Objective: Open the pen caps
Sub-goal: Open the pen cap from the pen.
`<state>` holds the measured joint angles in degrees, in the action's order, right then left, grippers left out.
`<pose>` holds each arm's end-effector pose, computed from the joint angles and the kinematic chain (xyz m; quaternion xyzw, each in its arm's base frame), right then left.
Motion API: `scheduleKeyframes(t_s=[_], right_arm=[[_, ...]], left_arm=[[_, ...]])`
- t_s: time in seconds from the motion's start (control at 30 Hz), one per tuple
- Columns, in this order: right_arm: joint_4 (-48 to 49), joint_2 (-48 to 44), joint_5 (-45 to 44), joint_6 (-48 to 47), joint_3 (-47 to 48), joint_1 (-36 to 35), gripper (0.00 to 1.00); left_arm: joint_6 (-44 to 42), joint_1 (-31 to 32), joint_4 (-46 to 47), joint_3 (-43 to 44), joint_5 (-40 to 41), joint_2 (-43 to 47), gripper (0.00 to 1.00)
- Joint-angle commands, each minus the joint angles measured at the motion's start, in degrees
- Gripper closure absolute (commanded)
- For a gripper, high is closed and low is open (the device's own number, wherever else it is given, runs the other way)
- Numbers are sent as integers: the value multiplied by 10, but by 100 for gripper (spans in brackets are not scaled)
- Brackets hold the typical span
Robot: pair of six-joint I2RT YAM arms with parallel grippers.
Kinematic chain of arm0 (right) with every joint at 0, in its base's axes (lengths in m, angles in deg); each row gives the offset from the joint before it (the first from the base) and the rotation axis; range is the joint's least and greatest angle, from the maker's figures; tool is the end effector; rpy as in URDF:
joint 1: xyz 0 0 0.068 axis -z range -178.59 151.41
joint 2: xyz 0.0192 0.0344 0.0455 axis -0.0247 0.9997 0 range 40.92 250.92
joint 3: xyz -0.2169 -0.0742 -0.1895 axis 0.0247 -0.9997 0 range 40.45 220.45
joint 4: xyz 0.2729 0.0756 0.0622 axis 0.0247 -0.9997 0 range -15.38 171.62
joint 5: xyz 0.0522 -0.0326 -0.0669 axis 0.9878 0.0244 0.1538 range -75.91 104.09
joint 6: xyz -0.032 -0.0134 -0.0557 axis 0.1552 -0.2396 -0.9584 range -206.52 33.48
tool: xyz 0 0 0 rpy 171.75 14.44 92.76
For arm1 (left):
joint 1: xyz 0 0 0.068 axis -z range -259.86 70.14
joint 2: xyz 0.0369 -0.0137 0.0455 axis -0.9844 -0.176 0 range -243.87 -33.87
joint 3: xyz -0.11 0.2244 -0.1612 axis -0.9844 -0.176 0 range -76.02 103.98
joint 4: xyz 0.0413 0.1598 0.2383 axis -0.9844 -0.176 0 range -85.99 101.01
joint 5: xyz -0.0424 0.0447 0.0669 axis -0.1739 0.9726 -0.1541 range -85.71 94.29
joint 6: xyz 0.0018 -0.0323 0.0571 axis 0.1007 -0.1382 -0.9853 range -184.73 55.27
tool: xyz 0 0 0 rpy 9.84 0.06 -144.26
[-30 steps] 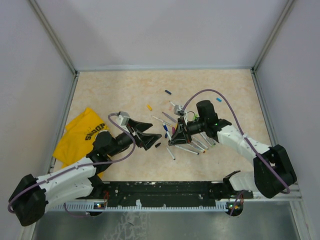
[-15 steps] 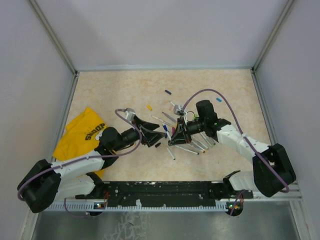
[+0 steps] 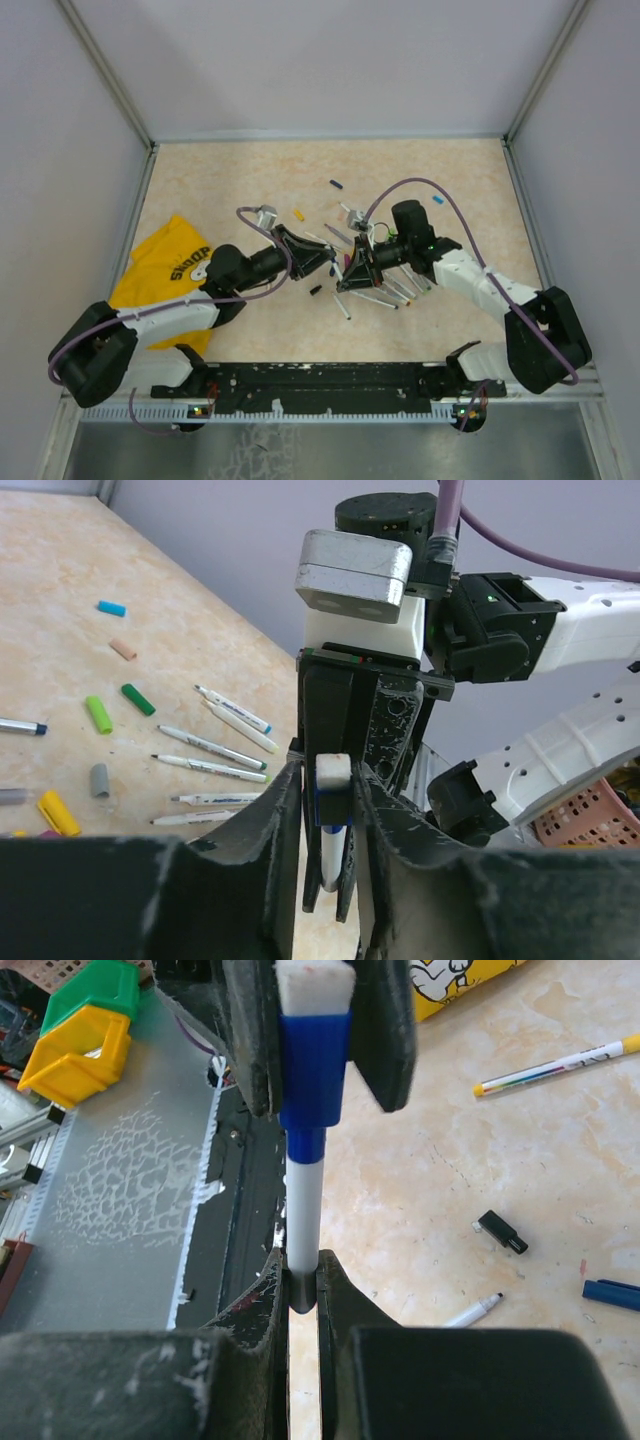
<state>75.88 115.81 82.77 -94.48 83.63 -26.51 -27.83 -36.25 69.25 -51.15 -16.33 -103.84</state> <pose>0.2283 0.1755 0.2428 -0.4657 0.6274 0.5616 0.2723 0.1878 -0.2041 0.2606 0.1757 0.6024 -0.5829 0.5162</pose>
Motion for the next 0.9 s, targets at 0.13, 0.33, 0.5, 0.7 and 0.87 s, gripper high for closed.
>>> scheduleKeyframes(t_s=[0.13, 0.33, 0.5, 0.7, 0.87], right_arm=[[10, 3, 15, -9, 26, 5, 100], [60, -22, 5, 45, 21, 7, 63], [131, -37, -2, 101, -6, 8, 60], [136, -30, 12, 108, -7, 8, 97], [137, -13, 21, 124, -7, 2, 100]], left_arm=[[19, -2, 38, 28, -43, -36, 100], [45, 0, 82, 9, -51, -47, 100], [50, 2, 101, 3, -49, -53, 100], [42, 0, 107, 2, -26, -51, 100], [39, -44, 114, 20, 8, -24, 100]])
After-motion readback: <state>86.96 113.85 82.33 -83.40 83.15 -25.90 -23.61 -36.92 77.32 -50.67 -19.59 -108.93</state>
